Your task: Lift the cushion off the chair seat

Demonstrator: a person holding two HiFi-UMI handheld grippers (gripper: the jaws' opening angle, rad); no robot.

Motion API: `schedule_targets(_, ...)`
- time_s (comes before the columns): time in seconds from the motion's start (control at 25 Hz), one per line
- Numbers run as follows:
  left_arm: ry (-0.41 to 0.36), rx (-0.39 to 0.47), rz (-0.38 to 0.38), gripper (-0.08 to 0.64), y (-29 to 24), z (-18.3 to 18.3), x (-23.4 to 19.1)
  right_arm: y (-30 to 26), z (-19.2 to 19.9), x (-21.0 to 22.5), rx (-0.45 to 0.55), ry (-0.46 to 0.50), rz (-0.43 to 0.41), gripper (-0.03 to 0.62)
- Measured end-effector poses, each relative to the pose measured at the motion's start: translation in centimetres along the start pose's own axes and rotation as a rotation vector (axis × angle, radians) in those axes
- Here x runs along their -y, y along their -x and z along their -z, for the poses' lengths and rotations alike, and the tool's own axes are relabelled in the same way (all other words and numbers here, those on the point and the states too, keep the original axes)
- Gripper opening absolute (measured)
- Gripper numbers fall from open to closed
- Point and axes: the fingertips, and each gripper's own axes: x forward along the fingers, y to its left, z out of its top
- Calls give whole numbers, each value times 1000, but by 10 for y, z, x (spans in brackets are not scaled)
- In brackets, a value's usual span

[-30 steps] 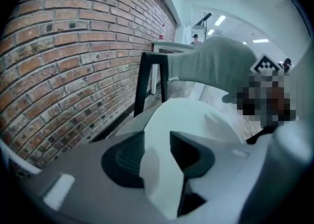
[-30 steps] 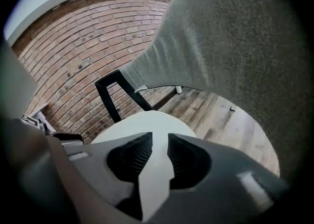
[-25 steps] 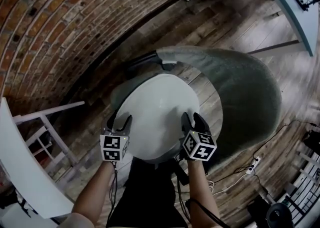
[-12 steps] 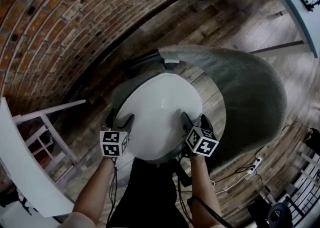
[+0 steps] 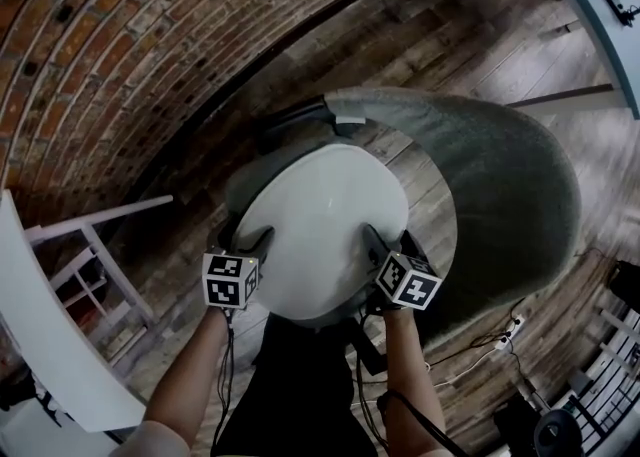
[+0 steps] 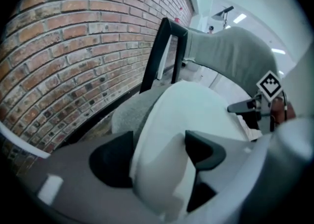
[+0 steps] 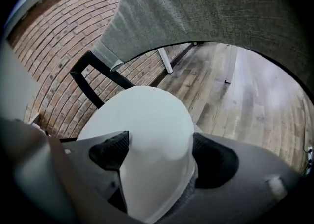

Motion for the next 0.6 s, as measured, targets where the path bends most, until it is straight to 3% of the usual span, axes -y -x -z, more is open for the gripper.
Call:
schedule_targets(0.24, -9, -25, 43, 272, 0, 3, 11, 0, -1, -15, 6, 34, -18, 402)
schedule_targets(0.36, -18, -34, 53, 245, 2, 4, 15, 4, -2, -10, 12, 34, 7, 279)
schedule_targets(0.52, -85, -37, 41, 190, 4, 2, 22, 7, -3, -7, 11, 40, 29, 218)
schedule_targets(0.6, -97, -29, 35, 172, 6, 1, 23, 11, -5, -7, 21, 41, 36, 159)
